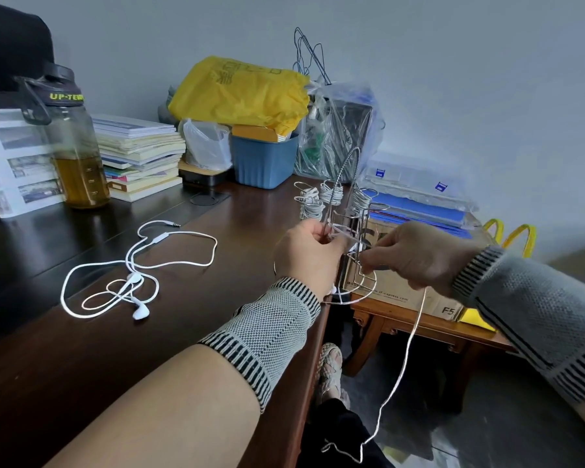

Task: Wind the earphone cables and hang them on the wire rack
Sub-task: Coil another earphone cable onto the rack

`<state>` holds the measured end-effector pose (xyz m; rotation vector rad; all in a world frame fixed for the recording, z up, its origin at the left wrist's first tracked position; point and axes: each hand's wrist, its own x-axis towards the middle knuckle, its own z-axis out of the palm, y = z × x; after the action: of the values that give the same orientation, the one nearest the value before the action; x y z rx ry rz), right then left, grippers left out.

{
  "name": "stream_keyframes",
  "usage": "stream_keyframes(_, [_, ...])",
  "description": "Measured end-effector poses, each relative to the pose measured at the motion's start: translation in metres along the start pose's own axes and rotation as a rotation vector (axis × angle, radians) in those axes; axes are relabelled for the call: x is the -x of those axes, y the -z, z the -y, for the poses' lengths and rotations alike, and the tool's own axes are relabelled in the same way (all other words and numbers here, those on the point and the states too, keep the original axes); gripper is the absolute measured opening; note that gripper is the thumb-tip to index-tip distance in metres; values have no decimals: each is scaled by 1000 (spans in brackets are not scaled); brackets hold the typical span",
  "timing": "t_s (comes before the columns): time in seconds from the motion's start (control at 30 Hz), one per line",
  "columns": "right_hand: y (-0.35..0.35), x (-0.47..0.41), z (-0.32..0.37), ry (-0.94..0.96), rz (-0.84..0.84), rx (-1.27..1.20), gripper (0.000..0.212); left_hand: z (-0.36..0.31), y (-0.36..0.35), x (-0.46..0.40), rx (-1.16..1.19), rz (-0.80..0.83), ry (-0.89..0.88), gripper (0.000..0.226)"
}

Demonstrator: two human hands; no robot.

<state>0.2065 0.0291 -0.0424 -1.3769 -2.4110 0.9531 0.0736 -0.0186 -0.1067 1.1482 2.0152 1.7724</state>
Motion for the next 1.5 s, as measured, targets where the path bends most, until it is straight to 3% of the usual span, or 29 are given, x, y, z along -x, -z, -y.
stream_keyframes(0.13, [-20, -5, -9, -18, -112, -228, 37, 1, 0, -1, -2, -16, -16, 16])
stream_keyframes(0.33, [-38, -14, -7, 77, -252, -411, 35, 2, 0, -2, 34, -11, -2, 20])
stream_keyframes(0.5, [-38, -18, -5, 53, -260, -577, 30, 4, 2, -2, 51, 2, -20, 16])
stream_keyframes(0.7, [-34, -25, -6, 88, -367, -380, 33, 4, 4, -2, 108, -7, 26, 19])
stream_keyframes(1.0, [-35, -33, -3, 164, -557, -203, 14, 11, 1, -6, 124, 7, 16, 16])
stream_keyframes(1.2, [-38, -35, -5, 207, -513, -226, 4, 11, 1, -7, 134, -13, 5, 11])
stream_keyframes(1.5, [-42, -32, -5, 272, -417, -295, 8, 9, 4, -5, 128, 12, -14, 9])
